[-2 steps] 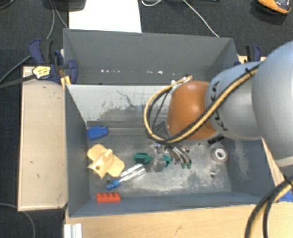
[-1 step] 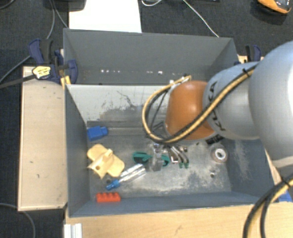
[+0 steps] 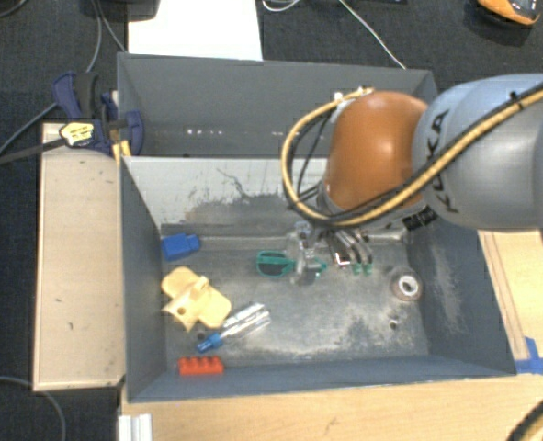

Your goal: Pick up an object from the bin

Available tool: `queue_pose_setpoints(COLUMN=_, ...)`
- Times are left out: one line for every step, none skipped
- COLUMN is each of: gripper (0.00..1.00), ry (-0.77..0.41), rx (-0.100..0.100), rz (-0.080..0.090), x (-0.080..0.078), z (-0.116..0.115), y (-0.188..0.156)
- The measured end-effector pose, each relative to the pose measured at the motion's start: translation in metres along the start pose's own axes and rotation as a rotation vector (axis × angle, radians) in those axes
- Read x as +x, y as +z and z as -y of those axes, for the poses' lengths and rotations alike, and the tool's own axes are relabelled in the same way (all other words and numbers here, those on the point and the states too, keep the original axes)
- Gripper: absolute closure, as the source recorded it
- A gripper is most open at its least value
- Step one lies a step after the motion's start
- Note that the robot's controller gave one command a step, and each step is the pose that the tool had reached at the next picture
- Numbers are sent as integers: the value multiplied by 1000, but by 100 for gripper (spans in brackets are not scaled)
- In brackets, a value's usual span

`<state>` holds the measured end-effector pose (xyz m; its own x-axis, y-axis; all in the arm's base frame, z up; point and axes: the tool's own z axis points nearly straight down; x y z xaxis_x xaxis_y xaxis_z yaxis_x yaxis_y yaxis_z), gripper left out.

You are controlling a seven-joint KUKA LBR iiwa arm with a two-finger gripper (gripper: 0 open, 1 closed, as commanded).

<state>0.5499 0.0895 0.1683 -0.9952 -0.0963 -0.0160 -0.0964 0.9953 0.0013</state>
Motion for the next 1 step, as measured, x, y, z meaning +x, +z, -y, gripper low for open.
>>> queue_pose_setpoints(gripper=100, ry=63, rx=-2, rz=11, x=-12, z=12, y=61)
